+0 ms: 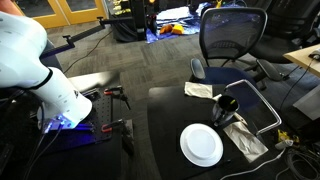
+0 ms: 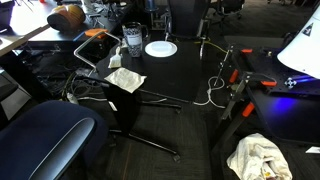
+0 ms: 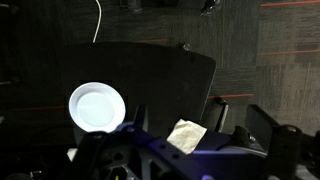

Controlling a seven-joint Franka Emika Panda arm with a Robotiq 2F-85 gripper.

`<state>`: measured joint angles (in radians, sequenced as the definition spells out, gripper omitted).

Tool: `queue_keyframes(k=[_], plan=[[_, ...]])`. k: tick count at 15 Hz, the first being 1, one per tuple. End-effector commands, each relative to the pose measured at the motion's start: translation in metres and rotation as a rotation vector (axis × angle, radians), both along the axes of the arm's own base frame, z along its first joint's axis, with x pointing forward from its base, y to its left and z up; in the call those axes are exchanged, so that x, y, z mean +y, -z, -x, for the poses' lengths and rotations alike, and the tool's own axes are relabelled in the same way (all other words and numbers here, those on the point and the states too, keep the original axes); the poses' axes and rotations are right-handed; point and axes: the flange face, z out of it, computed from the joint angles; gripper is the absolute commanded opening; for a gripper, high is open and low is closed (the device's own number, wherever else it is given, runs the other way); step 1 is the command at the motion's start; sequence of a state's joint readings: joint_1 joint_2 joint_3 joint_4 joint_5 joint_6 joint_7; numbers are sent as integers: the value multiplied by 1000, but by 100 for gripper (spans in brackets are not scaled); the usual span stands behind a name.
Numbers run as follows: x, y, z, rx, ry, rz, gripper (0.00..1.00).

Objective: Remove the marker from the mug and put it on the table

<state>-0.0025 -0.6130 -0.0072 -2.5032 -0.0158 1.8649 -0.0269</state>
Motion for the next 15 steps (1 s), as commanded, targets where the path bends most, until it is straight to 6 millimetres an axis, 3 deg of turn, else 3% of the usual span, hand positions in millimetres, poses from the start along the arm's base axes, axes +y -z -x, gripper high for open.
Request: queue_keyframes(k=[1,6,15], plan=[[-1,-6,-11,-47,8,6,100],[-8,-11,-39,-139,27,-6,100],[-33,19,-142,-266,84,30,100]])
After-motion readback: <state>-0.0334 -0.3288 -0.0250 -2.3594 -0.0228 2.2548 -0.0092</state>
